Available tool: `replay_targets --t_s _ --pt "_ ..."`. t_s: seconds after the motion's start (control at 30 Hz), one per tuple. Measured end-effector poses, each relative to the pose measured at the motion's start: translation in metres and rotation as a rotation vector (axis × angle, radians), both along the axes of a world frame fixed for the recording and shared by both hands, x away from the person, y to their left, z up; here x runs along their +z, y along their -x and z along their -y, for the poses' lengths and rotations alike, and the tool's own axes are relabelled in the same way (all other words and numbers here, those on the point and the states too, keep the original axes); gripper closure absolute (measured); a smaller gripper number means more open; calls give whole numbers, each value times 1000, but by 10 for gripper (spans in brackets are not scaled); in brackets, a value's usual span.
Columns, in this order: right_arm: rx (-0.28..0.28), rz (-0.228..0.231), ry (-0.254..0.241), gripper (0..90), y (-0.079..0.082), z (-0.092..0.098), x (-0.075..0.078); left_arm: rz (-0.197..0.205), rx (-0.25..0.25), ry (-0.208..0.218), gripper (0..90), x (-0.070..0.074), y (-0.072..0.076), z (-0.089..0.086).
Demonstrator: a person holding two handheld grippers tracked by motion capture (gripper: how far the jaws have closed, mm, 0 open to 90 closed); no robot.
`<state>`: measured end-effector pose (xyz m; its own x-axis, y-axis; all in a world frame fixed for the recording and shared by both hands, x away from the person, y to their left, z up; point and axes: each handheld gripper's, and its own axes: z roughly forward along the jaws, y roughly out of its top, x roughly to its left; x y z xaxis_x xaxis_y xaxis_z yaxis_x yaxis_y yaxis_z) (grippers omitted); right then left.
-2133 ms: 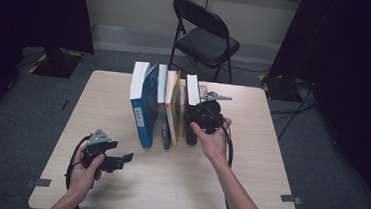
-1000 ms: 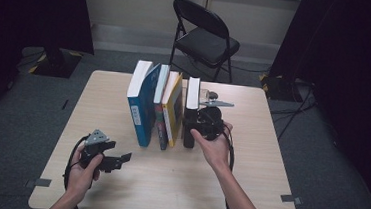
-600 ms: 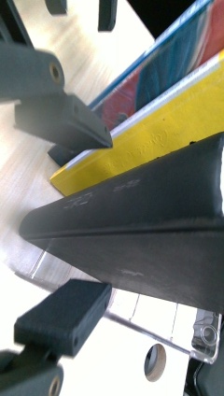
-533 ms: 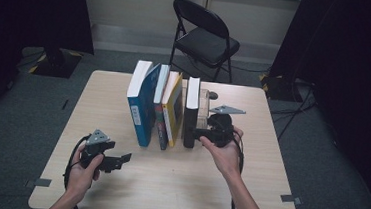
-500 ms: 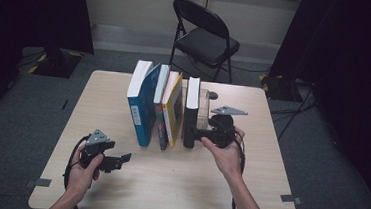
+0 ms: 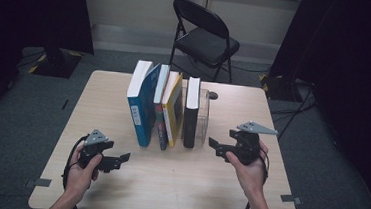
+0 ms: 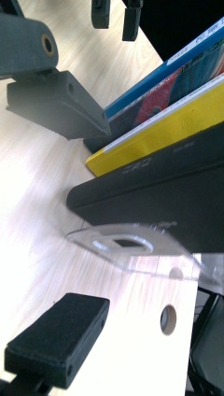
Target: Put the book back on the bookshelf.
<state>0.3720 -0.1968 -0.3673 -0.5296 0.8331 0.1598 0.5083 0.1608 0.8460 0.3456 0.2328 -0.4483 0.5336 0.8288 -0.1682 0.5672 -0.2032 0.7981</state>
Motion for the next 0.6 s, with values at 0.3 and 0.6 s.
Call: replay_targets --t_s 0.3,0.6 --pt "-72 -9 27 140 22 39 -14 -4 7 -6 183 0 1 -1" --pt "-153 -32 41 142 43 78 -38 -5 27 -15 184 -1 4 -5"
